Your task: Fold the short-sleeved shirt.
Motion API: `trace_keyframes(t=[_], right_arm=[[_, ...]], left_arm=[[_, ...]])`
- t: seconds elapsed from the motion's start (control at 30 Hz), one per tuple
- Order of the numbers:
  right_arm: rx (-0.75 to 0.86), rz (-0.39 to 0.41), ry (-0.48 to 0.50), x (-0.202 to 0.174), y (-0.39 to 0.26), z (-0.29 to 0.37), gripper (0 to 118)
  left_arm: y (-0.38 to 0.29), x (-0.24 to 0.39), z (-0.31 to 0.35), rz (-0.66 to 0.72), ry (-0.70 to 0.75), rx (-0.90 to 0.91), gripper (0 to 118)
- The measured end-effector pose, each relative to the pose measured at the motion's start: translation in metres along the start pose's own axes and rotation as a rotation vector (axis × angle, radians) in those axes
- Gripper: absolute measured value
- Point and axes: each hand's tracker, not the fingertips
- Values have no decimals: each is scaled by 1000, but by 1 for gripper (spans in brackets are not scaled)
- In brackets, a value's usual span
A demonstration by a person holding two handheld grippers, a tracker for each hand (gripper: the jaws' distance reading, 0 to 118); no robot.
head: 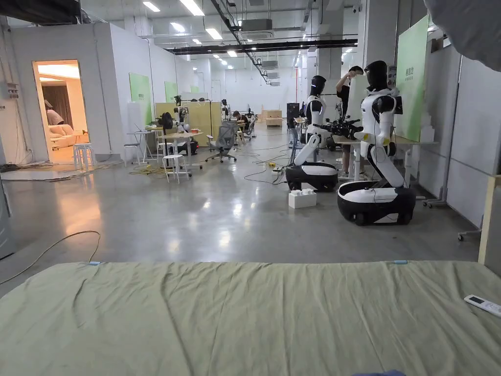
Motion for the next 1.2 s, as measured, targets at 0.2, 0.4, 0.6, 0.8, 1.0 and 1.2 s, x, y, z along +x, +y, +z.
trace_keyframes(t=[0.2,0.4,0.6,0.8,1.0,1.2], right_arm=[[-7,-11,14,1,2,-3,0],[-16,-33,11,3,0,-7,0],[-40,-73,17,8,-5,-10,0],[-125,-119,16,11,-21,-11,0],[-203,-127,31,10,-39,-12,0],[-258,-134,35,9,-47,-14,0]], left_arm=[[2,-2,-2,-14,-18,-4,0],[2,-8,-5,14,-10,-10,0],[-8,-22,-8,44,4,-48,0],[-43,-63,-7,178,48,-135,5],[-105,-95,-31,163,49,-388,65],[-185,-108,-71,262,-59,-609,75]])
